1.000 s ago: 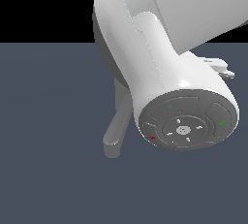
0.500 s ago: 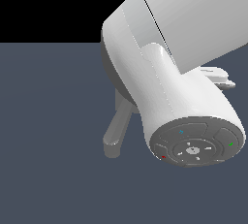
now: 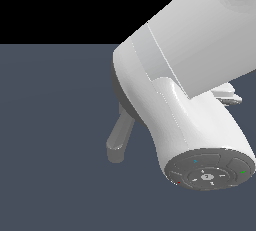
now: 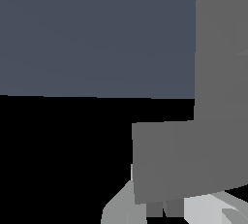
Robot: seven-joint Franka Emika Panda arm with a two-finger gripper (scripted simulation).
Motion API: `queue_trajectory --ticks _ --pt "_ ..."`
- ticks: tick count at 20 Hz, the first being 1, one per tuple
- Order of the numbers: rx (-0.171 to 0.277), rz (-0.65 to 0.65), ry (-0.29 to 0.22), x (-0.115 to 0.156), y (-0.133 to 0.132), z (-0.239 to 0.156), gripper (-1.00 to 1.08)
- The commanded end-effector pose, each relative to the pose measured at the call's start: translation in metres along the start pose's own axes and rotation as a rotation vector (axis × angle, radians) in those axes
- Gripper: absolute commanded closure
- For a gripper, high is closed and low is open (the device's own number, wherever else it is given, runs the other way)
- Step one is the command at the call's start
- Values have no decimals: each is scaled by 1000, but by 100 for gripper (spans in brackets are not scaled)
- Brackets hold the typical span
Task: Turn on the faucet by rotating a designated handle.
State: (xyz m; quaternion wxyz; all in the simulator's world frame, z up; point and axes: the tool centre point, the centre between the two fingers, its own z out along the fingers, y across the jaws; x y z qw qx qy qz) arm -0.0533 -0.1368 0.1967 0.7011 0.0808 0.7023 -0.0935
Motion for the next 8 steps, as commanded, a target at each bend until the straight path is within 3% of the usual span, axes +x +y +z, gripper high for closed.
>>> queue_trajectory --ticks 1,8 --pt "-8 0 1 7 1 1 108" --pt "-9 0 1 22 -3 2 108"
